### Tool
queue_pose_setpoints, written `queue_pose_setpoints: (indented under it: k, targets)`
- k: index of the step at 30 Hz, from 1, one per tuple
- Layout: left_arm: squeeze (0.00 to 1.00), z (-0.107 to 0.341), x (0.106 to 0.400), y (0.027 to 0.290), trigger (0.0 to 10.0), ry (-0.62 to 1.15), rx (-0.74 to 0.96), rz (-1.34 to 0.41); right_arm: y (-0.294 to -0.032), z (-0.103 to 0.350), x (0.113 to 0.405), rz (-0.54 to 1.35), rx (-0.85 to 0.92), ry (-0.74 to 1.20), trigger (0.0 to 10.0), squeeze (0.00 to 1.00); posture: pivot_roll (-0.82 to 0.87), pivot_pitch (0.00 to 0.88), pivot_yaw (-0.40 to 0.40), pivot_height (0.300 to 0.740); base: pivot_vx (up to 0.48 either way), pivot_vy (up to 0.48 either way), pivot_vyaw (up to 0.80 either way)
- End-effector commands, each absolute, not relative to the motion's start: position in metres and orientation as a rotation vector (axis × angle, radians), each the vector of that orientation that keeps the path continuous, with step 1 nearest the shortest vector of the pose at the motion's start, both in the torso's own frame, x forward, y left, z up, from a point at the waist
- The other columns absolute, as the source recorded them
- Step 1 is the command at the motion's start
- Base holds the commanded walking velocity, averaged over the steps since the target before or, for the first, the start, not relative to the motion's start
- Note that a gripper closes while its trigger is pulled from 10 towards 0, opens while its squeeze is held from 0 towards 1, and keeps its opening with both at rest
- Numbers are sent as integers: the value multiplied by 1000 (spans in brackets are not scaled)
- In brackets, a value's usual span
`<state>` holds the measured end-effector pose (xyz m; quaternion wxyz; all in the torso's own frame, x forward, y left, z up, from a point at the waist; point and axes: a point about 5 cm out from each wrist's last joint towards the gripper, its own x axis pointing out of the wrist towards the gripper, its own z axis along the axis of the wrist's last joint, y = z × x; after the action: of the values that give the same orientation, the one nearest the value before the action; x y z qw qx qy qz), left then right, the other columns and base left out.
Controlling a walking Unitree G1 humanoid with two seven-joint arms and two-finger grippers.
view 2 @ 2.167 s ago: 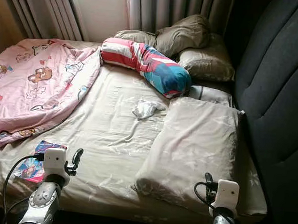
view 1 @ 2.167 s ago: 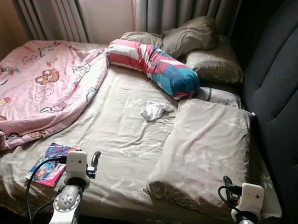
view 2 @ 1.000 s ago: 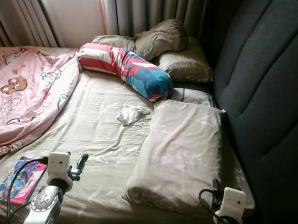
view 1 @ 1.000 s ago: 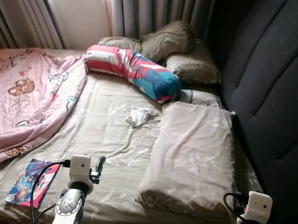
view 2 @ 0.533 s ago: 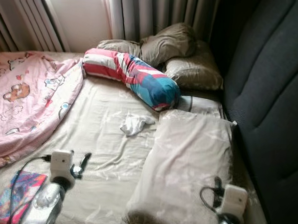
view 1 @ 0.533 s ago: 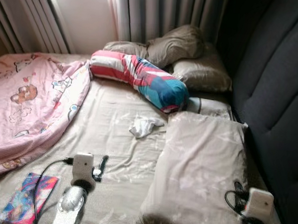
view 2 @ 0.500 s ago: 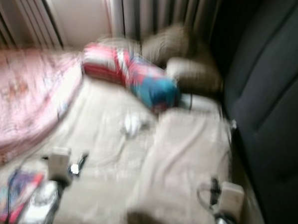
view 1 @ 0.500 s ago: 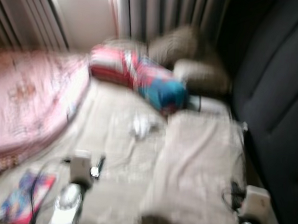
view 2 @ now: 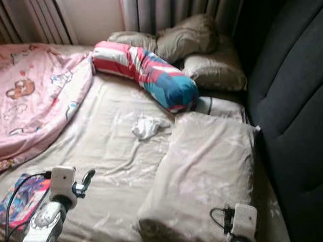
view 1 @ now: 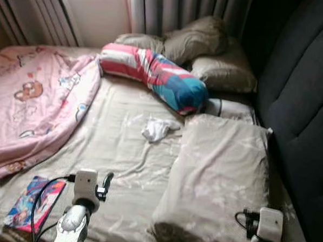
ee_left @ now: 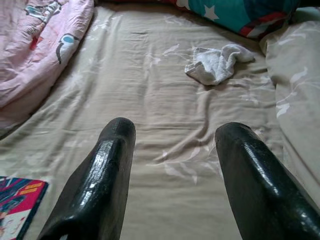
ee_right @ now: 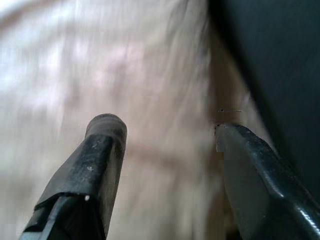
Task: Clean up the room
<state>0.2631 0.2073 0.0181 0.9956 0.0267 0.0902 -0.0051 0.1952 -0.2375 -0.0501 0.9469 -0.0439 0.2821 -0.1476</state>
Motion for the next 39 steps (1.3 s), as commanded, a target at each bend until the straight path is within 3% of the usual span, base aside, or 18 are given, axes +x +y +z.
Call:
queue_pose_setpoints:
  k: [1,8,16,22,23,24,28,39]
  targets:
    - [0,21,265,209,10000,182,50,-16,-246,-55,192,-317,-94,661,10000,1000,-174,123,42,733,0,0,0]
    - [0,23,265,216,10000,191,69,-21,-267,-53,194,-442,-16,709,10000,1000,-161,138,69,733,0,0,0]
    - [0,27,266,222,10000,193,95,-30,-257,-50,207,-306,74,709,10000,1000,-143,146,93,733,0,0,0]
    - [0,31,269,225,10000,188,106,-34,-260,-35,218,-276,110,548,10000,1000,-144,152,107,733,0,0,0]
    - [0,31,270,225,10000,189,106,-35,-260,-33,219,-277,129,508,10000,733,-148,151,107,733,0,0,0]
    - [0,31,270,226,10000,190,106,-34,-258,-31,219,-272,144,474,10000,0,-151,152,108,733,0,0,0]
    - [0,28,269,225,10000,196,107,-26,-254,-31,216,-267,137,446,10000,0,-153,152,106,733,0,0,0]
    - [0,26,269,220,10000,197,104,-27,-236,-43,204,-225,133,475,10000,0,-160,145,92,733,0,-459,0]
